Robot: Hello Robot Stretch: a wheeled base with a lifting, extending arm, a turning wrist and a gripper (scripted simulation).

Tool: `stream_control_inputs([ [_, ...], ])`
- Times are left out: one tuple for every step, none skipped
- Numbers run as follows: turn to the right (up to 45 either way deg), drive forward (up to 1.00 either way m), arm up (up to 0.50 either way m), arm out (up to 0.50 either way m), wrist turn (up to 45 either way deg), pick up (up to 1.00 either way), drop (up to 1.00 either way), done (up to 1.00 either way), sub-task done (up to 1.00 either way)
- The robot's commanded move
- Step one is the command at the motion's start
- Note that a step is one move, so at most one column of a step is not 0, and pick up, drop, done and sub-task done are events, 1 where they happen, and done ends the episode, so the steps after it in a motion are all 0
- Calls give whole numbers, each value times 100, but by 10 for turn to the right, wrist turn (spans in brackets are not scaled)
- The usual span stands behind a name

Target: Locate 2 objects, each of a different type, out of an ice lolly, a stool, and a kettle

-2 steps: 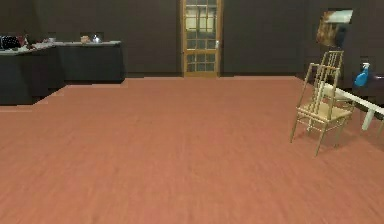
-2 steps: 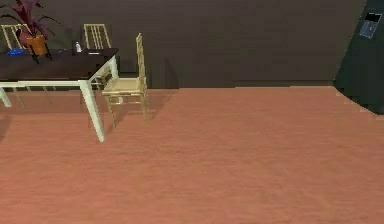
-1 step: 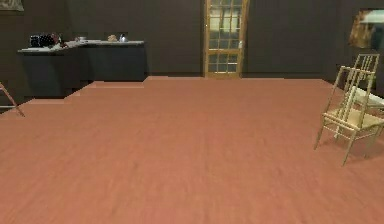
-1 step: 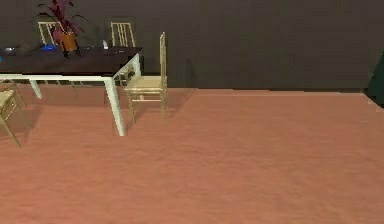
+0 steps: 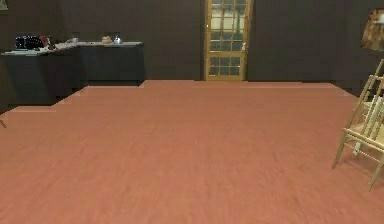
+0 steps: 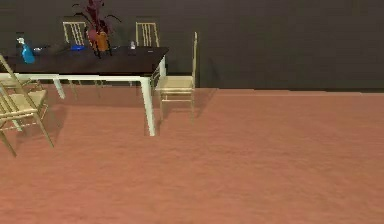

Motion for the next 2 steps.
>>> stream_control_inputs([
  [-240,0,0,0,0,0,0,0,0],
  [0,100,0,0,0,0,0,0,0],
])
